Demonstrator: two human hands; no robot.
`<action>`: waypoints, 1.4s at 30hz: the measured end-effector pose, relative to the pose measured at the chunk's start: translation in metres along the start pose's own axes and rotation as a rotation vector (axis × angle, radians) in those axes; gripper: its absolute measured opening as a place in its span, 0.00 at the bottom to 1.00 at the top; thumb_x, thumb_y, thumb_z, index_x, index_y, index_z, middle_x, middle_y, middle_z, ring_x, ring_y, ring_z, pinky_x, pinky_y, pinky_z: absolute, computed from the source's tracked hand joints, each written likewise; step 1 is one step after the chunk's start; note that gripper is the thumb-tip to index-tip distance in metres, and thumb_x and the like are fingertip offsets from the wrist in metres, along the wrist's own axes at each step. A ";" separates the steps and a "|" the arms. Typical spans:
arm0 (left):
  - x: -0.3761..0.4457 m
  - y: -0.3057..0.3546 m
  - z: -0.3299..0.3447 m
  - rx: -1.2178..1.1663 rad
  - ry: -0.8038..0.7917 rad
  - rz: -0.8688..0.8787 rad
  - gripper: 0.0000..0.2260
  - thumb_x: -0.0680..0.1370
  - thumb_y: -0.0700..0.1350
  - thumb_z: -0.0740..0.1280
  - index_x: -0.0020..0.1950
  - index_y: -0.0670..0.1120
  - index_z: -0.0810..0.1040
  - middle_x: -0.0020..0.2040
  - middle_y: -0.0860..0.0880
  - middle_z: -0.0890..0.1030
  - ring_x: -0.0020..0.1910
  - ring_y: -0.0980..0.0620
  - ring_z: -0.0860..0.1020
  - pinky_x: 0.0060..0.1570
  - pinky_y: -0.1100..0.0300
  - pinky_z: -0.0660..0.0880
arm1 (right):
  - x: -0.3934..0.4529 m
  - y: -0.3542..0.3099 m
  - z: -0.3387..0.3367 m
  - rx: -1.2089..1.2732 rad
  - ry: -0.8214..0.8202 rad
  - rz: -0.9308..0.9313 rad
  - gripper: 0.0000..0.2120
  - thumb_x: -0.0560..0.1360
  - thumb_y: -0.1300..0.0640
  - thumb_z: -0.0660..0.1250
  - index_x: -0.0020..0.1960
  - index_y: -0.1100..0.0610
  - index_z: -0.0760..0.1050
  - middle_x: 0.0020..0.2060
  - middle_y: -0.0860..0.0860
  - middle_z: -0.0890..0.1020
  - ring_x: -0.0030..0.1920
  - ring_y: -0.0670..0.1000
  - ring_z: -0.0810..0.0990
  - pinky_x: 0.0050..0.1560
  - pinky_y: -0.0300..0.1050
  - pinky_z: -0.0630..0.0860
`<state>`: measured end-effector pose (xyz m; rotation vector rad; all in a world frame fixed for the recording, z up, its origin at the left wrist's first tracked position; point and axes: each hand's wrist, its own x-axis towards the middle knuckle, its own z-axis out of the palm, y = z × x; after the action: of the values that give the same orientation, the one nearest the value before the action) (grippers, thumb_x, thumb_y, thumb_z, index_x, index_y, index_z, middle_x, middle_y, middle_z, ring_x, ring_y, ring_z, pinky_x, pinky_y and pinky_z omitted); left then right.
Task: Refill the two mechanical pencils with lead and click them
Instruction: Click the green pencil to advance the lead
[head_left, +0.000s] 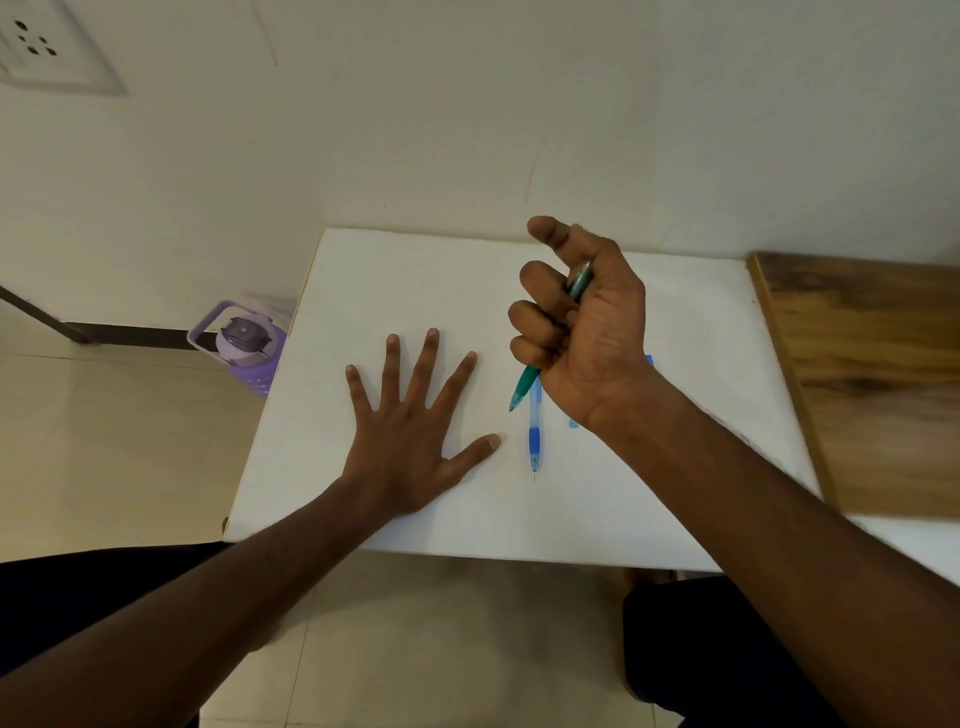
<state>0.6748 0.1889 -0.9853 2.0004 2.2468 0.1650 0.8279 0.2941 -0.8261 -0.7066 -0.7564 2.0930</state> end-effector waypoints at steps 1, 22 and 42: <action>0.000 0.000 0.000 0.000 0.003 0.000 0.44 0.76 0.81 0.43 0.86 0.62 0.37 0.87 0.50 0.33 0.85 0.37 0.34 0.77 0.21 0.41 | 0.000 0.000 0.000 0.001 -0.010 0.001 0.17 0.85 0.48 0.53 0.55 0.56 0.78 0.25 0.47 0.62 0.24 0.46 0.54 0.26 0.36 0.54; 0.000 0.000 0.003 0.003 0.016 0.005 0.44 0.76 0.81 0.45 0.86 0.62 0.38 0.87 0.50 0.35 0.86 0.36 0.37 0.76 0.21 0.42 | -0.001 -0.002 -0.003 0.017 -0.023 -0.010 0.19 0.81 0.51 0.47 0.51 0.56 0.76 0.25 0.47 0.62 0.25 0.46 0.54 0.27 0.36 0.54; 0.000 -0.001 0.003 -0.003 0.013 0.007 0.44 0.76 0.81 0.44 0.86 0.62 0.37 0.87 0.50 0.34 0.86 0.37 0.36 0.77 0.21 0.40 | -0.004 0.000 0.006 -0.044 -0.009 -0.027 0.17 0.85 0.53 0.49 0.57 0.54 0.76 0.25 0.47 0.62 0.22 0.44 0.57 0.25 0.34 0.57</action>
<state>0.6740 0.1888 -0.9882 2.0122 2.2457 0.1829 0.8257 0.2892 -0.8210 -0.7068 -0.8146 2.0620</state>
